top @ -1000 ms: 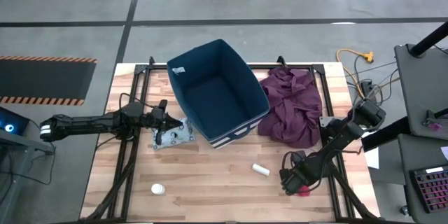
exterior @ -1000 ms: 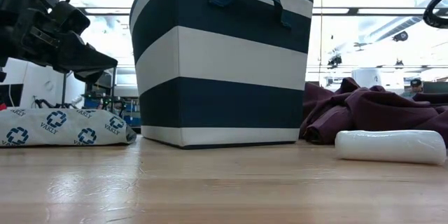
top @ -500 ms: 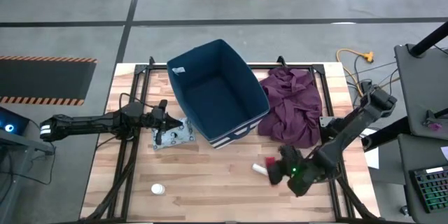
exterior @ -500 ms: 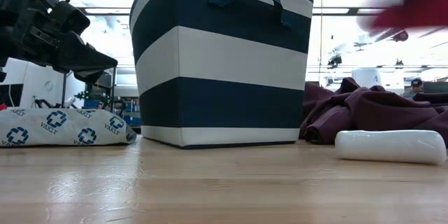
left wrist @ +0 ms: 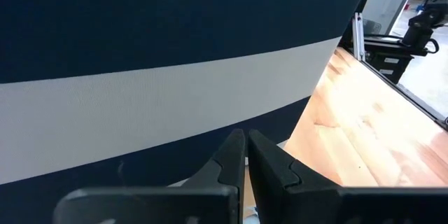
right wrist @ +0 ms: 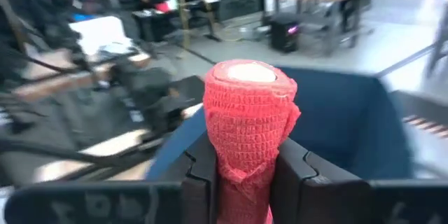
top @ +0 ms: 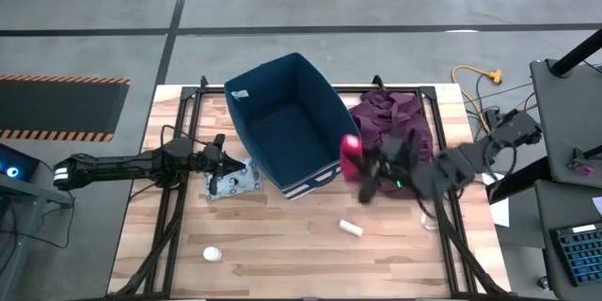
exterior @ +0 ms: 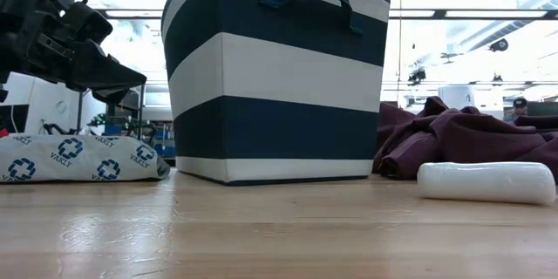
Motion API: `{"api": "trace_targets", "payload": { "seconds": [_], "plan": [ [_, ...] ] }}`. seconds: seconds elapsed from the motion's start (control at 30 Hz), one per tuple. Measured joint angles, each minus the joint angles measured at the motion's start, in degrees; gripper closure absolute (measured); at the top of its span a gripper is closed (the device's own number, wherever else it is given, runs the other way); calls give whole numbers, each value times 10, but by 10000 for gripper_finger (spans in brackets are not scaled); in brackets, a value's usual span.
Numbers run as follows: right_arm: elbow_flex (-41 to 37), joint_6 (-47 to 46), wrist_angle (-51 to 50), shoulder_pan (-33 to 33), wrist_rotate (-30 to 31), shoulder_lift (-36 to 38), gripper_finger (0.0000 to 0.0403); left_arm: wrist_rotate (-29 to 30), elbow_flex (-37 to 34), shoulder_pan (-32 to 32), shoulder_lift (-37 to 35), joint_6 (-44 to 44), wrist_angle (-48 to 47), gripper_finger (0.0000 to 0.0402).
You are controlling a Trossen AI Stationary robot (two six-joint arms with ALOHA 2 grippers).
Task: Pick & place medical supplies in basket/bin
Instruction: Put the red bandage into the laundry bin
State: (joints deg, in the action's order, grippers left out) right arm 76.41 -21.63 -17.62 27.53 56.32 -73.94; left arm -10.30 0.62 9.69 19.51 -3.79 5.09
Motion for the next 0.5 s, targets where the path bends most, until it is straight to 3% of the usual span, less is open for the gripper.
{"api": "trace_targets", "payload": {
  "seconds": [0.2,0.33,0.5],
  "plan": [
    [21,39,-7,-159,-170,-12,331,0,0,0,0,0,0,400],
    [19,23,-30,-242,-223,-33,331,0,0,0,0,0,0,400],
    [18,22,-48,-301,-307,-69,330,0,0,0,0,0,-1,400]
  ]
}}
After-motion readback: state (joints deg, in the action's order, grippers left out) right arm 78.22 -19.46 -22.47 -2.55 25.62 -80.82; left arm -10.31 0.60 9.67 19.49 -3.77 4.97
